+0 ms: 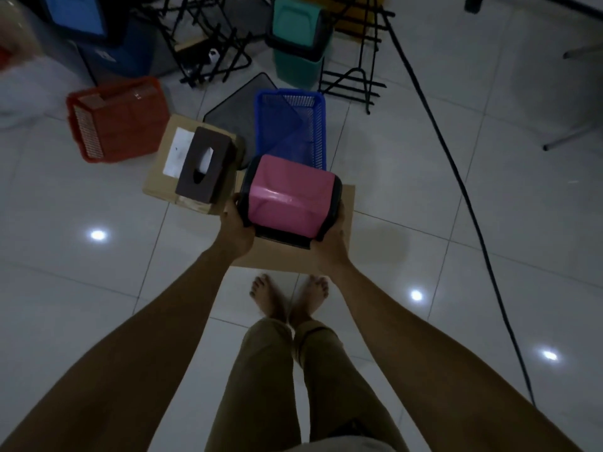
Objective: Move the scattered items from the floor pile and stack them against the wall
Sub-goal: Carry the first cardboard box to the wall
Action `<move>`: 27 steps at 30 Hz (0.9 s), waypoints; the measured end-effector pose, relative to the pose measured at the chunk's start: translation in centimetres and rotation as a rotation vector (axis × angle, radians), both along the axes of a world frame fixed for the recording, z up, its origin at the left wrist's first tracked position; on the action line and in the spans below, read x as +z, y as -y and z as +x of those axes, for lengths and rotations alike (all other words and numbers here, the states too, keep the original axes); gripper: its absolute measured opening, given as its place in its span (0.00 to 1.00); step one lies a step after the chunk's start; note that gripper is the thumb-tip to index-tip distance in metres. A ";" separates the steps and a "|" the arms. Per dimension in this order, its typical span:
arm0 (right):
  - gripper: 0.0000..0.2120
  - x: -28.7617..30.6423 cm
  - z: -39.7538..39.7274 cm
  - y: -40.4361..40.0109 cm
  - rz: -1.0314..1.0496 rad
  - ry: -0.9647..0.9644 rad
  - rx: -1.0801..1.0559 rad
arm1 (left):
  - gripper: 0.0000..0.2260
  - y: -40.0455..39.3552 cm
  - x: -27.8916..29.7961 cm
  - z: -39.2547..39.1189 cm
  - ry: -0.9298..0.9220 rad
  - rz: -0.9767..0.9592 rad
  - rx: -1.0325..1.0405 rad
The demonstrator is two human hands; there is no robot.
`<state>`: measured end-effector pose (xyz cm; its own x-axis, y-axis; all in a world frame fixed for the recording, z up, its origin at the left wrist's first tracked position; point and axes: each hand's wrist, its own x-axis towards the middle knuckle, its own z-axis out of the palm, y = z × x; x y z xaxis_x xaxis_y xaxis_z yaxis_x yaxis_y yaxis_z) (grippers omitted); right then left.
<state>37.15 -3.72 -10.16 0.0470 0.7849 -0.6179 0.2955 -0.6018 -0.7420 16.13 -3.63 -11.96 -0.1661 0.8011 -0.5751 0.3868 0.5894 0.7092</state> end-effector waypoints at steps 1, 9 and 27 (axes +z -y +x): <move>0.44 0.0 -0.1 -0.1 0.018 -0.002 0.008 | 0.28 0.3 -0.4 -0.3 0.043 0.055 -0.021; 0.41 2.2 1.5 -1.6 -0.016 -0.072 -0.097 | 0.30 -0.9 2.2 1.8 0.084 0.157 -0.120; 0.47 -6.7 25.3 -19.7 0.122 0.142 0.079 | 0.40 -17.3 -5.4 24.9 0.077 0.220 -0.046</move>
<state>62.50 16.01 -16.83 0.0617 0.8583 -0.5094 0.4450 -0.4805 -0.7557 40.99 13.68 -17.37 -0.0883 0.9142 -0.3955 0.3494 0.4003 0.8472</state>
